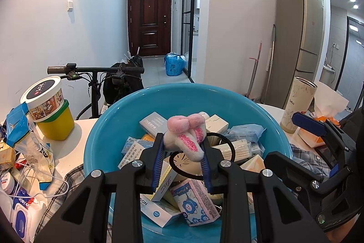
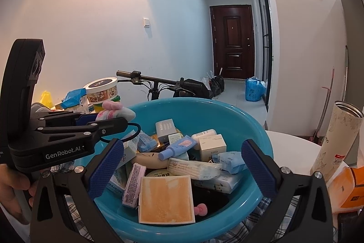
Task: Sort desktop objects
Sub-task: 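Hold the pink rabbit puff above the basin with the left tool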
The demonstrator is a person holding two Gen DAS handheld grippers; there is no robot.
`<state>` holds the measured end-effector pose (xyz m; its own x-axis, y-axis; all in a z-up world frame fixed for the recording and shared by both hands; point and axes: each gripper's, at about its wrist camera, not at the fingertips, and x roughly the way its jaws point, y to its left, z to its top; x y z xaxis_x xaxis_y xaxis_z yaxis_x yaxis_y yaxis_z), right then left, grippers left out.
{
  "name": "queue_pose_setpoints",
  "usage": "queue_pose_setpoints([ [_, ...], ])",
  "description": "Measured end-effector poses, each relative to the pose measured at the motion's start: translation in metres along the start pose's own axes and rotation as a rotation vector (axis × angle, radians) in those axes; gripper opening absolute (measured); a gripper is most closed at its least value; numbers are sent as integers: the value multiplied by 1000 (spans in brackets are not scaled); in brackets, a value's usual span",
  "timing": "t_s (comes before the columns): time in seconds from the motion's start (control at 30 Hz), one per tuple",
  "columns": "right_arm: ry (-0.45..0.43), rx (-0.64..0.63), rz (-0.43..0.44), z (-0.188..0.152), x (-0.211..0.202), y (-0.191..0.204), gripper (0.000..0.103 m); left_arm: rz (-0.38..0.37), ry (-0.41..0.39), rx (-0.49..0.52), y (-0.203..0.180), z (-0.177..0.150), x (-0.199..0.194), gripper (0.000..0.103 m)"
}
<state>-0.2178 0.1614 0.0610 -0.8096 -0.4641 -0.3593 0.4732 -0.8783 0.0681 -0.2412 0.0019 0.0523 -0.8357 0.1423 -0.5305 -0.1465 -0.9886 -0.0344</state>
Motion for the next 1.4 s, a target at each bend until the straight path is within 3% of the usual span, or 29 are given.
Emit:
queue_pose_setpoints([
  [1.4,22,-10,10,-3,5,5,103,8,0,-12,2,0,0,31],
])
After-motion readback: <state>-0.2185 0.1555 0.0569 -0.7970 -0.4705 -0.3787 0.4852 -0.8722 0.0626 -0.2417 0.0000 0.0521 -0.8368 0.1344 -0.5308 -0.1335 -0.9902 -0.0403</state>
